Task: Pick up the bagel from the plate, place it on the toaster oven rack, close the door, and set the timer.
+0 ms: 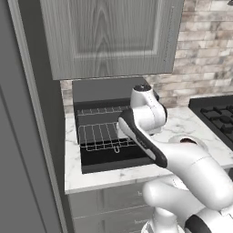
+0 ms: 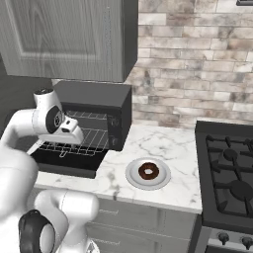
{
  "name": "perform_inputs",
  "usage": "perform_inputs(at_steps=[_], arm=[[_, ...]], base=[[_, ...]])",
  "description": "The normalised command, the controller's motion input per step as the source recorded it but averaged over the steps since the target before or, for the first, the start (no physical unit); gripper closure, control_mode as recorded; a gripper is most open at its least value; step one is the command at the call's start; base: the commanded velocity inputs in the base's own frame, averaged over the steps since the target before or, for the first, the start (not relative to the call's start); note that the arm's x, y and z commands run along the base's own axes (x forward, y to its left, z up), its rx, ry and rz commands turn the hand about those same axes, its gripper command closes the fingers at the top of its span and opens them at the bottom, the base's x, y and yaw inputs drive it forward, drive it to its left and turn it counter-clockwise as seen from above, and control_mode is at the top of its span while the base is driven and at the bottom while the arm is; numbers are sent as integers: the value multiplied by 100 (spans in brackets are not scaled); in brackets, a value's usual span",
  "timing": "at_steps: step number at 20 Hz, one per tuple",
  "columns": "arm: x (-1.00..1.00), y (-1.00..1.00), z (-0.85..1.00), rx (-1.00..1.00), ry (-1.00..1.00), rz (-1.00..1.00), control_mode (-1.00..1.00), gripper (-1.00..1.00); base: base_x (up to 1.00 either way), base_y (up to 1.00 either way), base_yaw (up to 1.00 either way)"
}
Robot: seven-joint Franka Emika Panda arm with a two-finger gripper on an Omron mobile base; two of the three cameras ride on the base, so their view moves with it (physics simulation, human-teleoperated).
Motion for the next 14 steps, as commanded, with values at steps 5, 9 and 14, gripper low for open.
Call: perform_inputs(at_steps=[5, 9, 14], arm=[[0, -100, 3, 1, 0, 0, -100, -100], [7, -86, 0, 2, 3, 0, -100, -100], [24, -54, 0, 3, 6, 0, -100, -100]], base=[[0, 0, 0], [0, 0, 0], [0, 0, 0]])
